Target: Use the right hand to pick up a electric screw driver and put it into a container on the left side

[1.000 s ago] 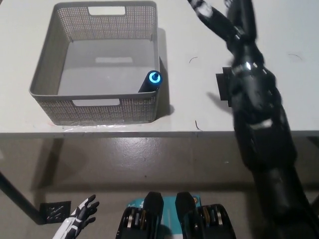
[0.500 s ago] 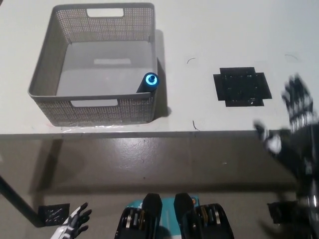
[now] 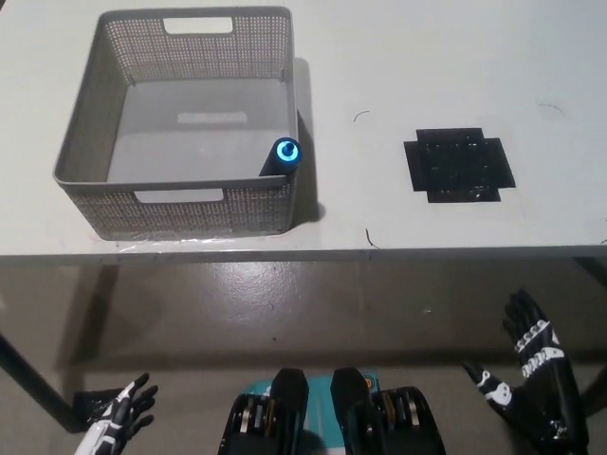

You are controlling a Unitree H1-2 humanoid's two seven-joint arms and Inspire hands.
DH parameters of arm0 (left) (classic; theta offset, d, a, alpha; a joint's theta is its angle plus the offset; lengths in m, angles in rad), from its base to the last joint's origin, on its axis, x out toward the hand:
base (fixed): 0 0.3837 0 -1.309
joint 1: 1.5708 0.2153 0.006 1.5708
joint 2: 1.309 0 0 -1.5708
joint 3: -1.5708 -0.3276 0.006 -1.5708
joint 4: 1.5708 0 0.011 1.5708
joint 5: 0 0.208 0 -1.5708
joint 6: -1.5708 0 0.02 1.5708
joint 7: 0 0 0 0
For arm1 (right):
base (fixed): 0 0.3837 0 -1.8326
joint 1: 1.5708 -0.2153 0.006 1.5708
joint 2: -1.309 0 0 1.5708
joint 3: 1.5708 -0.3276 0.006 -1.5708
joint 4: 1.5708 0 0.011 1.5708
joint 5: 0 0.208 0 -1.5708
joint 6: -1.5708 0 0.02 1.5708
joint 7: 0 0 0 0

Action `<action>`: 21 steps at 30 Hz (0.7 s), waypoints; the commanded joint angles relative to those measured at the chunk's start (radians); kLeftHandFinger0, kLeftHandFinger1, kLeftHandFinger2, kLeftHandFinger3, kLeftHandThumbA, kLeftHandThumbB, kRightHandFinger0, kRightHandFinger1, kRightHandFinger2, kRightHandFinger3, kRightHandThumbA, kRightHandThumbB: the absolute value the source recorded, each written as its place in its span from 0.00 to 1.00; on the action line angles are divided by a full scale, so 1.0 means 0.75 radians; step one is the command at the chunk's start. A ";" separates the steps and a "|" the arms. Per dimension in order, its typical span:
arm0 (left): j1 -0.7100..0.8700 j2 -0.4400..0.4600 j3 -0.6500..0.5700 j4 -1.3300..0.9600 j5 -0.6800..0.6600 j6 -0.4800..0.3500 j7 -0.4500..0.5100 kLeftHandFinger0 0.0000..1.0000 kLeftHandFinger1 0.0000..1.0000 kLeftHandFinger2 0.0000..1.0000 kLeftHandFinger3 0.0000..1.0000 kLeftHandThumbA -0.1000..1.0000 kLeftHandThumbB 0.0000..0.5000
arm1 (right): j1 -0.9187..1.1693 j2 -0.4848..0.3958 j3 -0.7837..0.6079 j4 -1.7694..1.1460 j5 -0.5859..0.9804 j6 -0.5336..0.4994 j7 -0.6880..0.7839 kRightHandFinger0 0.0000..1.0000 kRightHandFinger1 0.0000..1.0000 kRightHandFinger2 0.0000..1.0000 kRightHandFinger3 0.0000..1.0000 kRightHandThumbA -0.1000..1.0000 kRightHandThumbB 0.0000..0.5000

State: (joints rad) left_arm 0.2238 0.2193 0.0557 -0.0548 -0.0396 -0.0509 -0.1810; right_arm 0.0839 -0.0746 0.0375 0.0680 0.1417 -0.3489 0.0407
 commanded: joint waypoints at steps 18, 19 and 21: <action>-0.065 0.004 0.065 -0.032 -0.067 -0.009 0.012 1.00 1.00 1.00 1.00 1.00 0.37 | -0.026 0.019 -0.012 0.237 -0.015 -0.113 0.035 1.00 1.00 1.00 1.00 0.99 1.00; -0.067 0.007 0.068 -0.031 -0.074 -0.006 0.009 1.00 1.00 1.00 1.00 1.00 0.37 | -0.030 0.021 -0.011 0.239 -0.003 -0.109 0.043 1.00 1.00 1.00 1.00 0.97 0.98; -0.058 0.010 0.073 -0.031 -0.069 -0.014 0.010 1.00 1.00 1.00 1.00 1.00 0.36 | -0.020 0.025 -0.007 0.235 -0.026 -0.107 0.035 1.00 1.00 1.00 1.00 1.00 1.00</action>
State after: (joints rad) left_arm 0.1891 0.2075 0.0898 -0.0555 -0.0714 -0.0500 -0.1810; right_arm 0.0850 -0.0698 0.0393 0.2496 0.1180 -0.3836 0.0527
